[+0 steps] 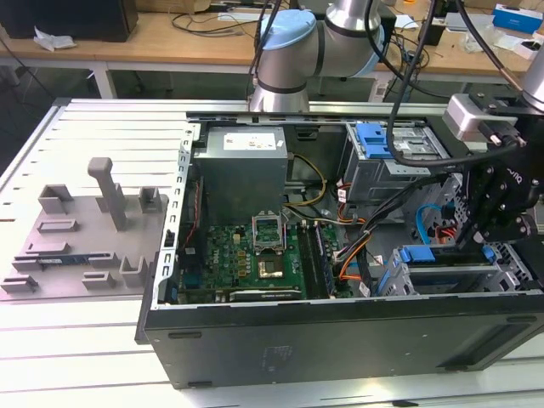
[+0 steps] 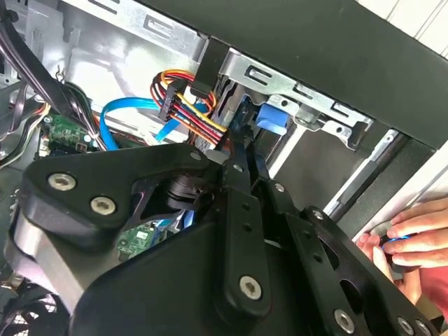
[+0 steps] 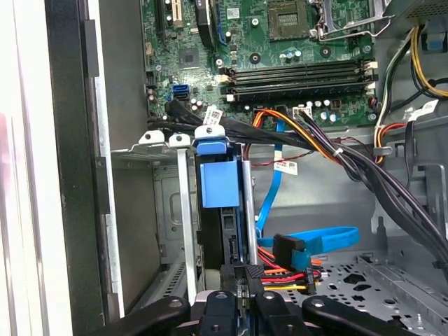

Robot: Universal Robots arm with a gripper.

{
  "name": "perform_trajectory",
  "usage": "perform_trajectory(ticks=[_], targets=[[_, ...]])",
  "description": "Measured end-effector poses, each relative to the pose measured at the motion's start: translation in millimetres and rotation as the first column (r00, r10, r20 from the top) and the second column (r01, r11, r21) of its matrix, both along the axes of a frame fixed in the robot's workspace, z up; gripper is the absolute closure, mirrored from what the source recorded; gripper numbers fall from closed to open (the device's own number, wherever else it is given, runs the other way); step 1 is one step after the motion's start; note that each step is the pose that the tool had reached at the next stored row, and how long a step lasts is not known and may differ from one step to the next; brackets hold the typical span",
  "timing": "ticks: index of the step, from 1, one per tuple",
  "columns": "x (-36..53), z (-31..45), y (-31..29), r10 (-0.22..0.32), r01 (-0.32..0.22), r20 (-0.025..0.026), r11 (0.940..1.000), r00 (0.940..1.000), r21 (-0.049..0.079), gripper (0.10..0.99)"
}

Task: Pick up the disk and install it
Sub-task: 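Insert the first disk wire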

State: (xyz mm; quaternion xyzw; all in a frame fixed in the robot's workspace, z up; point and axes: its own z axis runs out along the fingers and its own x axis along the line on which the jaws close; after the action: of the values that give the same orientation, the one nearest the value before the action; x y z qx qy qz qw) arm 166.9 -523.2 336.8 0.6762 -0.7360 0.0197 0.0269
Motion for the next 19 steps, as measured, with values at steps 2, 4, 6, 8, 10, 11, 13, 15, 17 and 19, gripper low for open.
perform_trajectory(ticks=[2, 4, 6, 8, 10, 11, 13, 15, 17, 19], targets=[[-0.1, 5.1, -0.1, 0.0, 0.0, -0.0001, 1.0, 1.0, 0.001, 0.906], [-0.1, 11.2, 0.0, 0.0, 0.0, 0.0, 1.0, 1.0, 0.0, 0.851], [-0.1, 17.7, -0.1, 0.0, 0.0, 0.0, 1.0, 1.0, 0.0, 0.729], [0.0, 28.7, 0.0, 0.0, 0.0, 0.0, 1.0, 1.0, 0.0, 0.608], [-0.1, 30.7, 0.0, 0.0, 0.0, 0.0, 1.0, 1.0, 0.0, 0.482], [0.0, 30.8, 0.0, 0.0, 0.0, 0.0, 1.0, 1.0, 0.0, 0.482], [0.0, 30.9, 0.0, 0.0, 0.0, 0.0, 1.0, 1.0, 0.0, 0.482], [0.0, 30.9, 0.0, 0.0, 0.0, 0.0, 1.0, 1.0, -0.001, 0.482], [0.0, 30.8, 0.0, 0.0, 0.0, 0.0, 1.0, 1.0, -0.002, 0.482], [0.0, 30.9, 0.0, 0.0, 0.0, 0.0, 1.0, 1.0, -0.002, 0.482]])
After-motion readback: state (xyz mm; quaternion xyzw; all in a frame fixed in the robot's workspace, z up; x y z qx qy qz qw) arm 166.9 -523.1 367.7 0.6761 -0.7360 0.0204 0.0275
